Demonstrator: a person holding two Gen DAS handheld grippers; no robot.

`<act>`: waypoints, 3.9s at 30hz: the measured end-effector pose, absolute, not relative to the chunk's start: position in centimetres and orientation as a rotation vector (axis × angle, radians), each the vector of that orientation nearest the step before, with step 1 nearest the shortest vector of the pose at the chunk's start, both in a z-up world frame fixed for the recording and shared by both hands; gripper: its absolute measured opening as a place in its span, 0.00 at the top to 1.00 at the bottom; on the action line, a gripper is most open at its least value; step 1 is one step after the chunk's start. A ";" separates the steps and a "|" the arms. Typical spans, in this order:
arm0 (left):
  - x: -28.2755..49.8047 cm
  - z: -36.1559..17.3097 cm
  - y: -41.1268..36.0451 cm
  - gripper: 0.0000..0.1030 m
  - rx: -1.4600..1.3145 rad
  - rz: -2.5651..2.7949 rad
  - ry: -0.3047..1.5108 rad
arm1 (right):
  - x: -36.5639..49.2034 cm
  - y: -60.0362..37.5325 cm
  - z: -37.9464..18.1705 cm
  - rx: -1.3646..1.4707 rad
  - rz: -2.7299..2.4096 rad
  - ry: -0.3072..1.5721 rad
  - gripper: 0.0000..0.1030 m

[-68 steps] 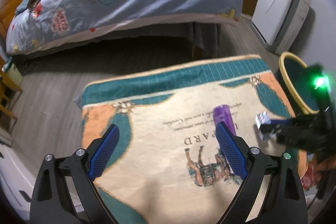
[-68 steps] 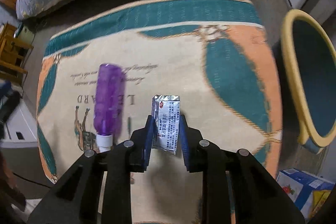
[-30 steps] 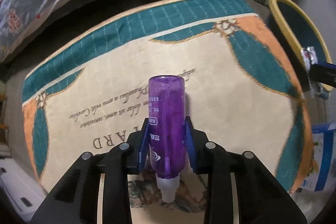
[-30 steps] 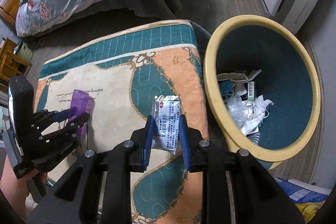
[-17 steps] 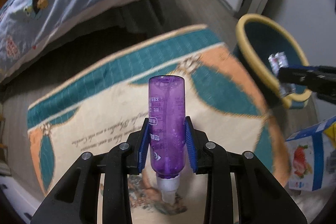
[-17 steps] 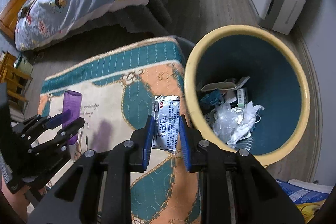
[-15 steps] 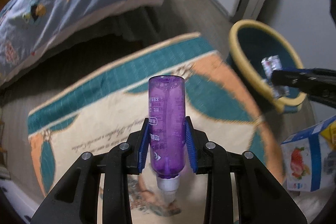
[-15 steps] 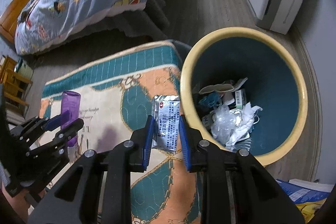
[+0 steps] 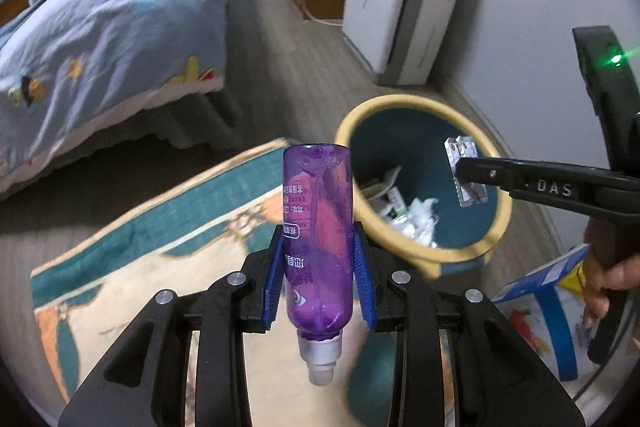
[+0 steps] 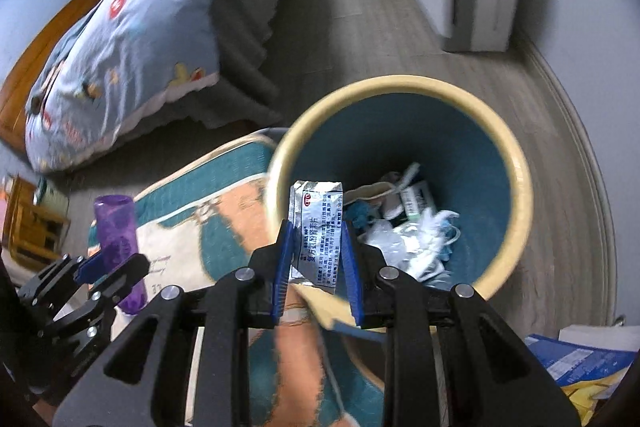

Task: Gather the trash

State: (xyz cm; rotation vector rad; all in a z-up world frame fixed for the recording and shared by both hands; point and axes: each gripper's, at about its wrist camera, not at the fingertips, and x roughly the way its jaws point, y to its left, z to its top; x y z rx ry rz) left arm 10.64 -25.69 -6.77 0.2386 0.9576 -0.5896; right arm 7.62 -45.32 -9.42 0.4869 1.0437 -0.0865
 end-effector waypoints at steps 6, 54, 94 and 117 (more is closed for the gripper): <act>10.2 -7.6 -29.2 0.68 0.250 -0.641 0.954 | 6.3 -48.9 -10.7 0.528 -0.147 1.044 0.77; 6.0 -0.2 -28.4 0.05 0.180 -0.563 0.772 | -1.8 -48.1 -5.6 0.412 -0.262 0.913 0.06; 0.4 -0.1 -25.1 0.05 0.271 -0.549 0.792 | -6.4 -43.4 -2.7 0.315 -0.320 0.851 0.06; 0.4 -0.1 -25.5 0.05 0.259 -0.550 0.806 | -6.1 -43.8 -2.7 0.320 -0.327 0.852 0.06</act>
